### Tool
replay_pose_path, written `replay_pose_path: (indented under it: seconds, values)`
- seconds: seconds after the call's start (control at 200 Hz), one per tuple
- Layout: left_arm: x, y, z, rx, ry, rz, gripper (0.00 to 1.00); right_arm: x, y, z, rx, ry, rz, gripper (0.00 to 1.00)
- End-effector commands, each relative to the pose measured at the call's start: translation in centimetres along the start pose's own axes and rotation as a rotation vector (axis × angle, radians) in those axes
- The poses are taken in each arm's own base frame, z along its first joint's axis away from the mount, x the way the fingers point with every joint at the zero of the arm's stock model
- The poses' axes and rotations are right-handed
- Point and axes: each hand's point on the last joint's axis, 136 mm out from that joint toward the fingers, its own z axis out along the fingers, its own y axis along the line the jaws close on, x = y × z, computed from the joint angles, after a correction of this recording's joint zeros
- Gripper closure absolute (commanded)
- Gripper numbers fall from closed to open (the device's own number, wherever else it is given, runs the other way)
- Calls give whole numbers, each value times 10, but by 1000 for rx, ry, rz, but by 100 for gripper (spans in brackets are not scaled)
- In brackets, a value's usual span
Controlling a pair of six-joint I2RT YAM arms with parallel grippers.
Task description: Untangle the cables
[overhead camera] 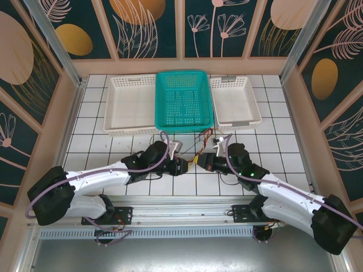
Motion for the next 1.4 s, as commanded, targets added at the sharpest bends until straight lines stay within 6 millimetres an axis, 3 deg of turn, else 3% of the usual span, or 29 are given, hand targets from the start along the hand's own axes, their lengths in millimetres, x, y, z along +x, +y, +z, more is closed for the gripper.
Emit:
replay_pose_path:
  seconds: [0.0,0.06,0.135,0.3,0.385,0.806,0.931,1.011,1.111,1.266,1.396]
  values:
    - [-2,-1,-4,-4,-22,19,87,-5,15,-1,-41,4,-24,100]
    - [-3,-4,-5,5,-26,22,92,-4,13,0,-38,9,-22,100]
    - [-4,-7,-6,21,-31,23,90,-2,13,0,-45,17,-21,100]
    - [-6,-8,-9,21,-40,25,58,0,20,-2,-92,31,-21,100]
    - [-7,-5,-12,0,-52,29,49,1,25,-4,-120,39,-19,100]
    - [-23,30,-37,-165,-212,-76,22,6,32,-15,-205,62,-38,100]
    - [-27,41,-43,-203,-239,-136,20,7,40,-20,-238,60,-54,100]
    - [-27,48,-44,-221,-237,-164,21,6,42,-21,-243,57,-56,100]
    - [-24,56,-43,-234,-224,-190,31,5,44,-23,-252,56,-57,100]
    - [-22,66,-42,-259,-216,-214,62,5,43,-24,-245,57,-54,100]
    - [-24,70,-46,-269,-223,-224,80,2,33,-24,-180,42,-57,100]
